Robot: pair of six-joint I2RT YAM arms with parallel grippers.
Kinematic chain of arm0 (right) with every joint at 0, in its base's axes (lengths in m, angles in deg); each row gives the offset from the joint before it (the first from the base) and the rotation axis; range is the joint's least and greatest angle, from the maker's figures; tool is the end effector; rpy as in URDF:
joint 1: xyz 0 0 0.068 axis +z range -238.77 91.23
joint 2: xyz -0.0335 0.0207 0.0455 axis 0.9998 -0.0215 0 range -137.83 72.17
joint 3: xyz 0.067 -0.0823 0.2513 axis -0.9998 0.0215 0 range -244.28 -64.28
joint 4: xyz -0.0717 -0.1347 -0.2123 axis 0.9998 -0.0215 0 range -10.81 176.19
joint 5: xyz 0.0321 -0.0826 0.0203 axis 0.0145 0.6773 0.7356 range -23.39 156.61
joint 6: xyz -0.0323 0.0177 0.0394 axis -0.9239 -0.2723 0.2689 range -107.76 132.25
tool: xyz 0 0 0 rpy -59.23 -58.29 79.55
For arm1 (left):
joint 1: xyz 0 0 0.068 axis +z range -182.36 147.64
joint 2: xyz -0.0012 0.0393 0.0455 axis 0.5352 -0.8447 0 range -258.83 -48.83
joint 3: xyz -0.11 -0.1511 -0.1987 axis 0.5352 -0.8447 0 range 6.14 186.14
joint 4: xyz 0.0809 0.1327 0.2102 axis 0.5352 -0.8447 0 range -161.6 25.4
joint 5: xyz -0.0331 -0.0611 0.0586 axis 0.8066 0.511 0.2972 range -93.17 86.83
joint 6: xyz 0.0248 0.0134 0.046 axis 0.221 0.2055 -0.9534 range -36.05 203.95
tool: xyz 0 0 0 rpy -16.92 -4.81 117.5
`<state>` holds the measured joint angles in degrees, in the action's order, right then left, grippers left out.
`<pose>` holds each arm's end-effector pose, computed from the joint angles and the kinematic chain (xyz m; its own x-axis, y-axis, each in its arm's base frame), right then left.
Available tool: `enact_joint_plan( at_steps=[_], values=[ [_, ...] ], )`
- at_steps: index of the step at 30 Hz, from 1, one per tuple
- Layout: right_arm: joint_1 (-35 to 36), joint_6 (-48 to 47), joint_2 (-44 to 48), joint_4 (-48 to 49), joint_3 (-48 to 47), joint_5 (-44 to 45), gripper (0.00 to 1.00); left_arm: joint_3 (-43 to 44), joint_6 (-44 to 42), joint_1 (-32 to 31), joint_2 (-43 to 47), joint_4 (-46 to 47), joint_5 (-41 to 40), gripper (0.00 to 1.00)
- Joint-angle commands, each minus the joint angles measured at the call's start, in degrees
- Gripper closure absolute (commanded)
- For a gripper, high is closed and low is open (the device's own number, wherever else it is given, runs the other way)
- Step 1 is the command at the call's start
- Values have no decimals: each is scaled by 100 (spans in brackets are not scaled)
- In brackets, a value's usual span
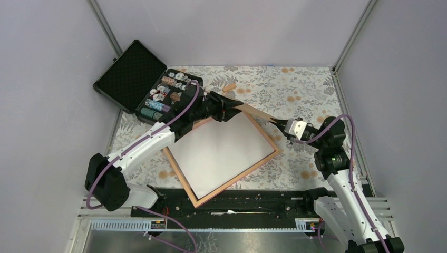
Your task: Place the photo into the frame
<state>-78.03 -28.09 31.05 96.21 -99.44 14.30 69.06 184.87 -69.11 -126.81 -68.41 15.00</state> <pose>0.1584 0.0588 0.3282 0.6286 -0.2836 -0.7241 -0.6330 0.3543 -0.6883 0.2491 -0.1999 0.3311 -0.7412 -0.6108 0.2784 -0.4071 0.0793 -0.9099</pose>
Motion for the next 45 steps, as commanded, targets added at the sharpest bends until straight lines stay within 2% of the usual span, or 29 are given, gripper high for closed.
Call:
enact_joint_plan(
  at_steps=[1,5,6,7,10,11,12,16,22,25,28,30,32,36,39,41,43,45],
  values=[
    [123,-24,-56,-460,-217,144,100,90,-60,-25,160,-170,-68,70],
    [214,-40,-45,-539,-240,355,99,481,-616,-25,-74,-543,92,92],
    [229,-13,-26,-544,-244,439,88,576,-757,-25,-121,-687,121,95],
    [248,17,-11,-545,-236,497,73,613,-895,-21,-149,-751,145,99],
    [285,111,80,-543,-250,520,45,684,-1297,-25,-147,-889,92,100],
    [294,177,162,-523,-257,516,13,732,-1460,-17,-159,-953,53,100],
    [295,240,238,-542,-300,480,2,777,-1658,-12,-172,-1032,19,100],
    [292,647,658,-567,-543,270,0,817,-2495,16,-237,-960,137,100],
    [297,1572,958,-754,-1113,-312,0,729,-4428,260,-281,-657,890,100],
    [297,3146,864,-225,-1153,-234,0,749,-5394,432,-287,-771,1260,100],
    [297,5044,641,153,-1219,721,0,532,-5905,619,-197,-510,1708,100],
    [292,5885,453,-322,-1442,2138,0,419,-6079,750,-176,-290,2259,100],
    [297,6561,242,-923,-1561,3098,0,318,-6377,816,-117,-277,2622,100],
    [292,6410,-269,-1684,-1560,4114,0,101,-6980,828,42,-571,2903,100],
    [90,6046,-905,-2154,-1854,4950,0,-292,-7009,830,255,-344,3245,100],
    [-599,6109,-1597,-2407,-2168,4262,0,-507,-6933,828,381,-140,3420,100],
    [-1769,6588,-2213,-2302,-2329,2538,0,-532,-7023,828,462,-258,3609,100],
    [-2767,7515,-2791,-1164,-2115,374,0,-520,-7183,836,539,-475,3761,100]
  ],
)
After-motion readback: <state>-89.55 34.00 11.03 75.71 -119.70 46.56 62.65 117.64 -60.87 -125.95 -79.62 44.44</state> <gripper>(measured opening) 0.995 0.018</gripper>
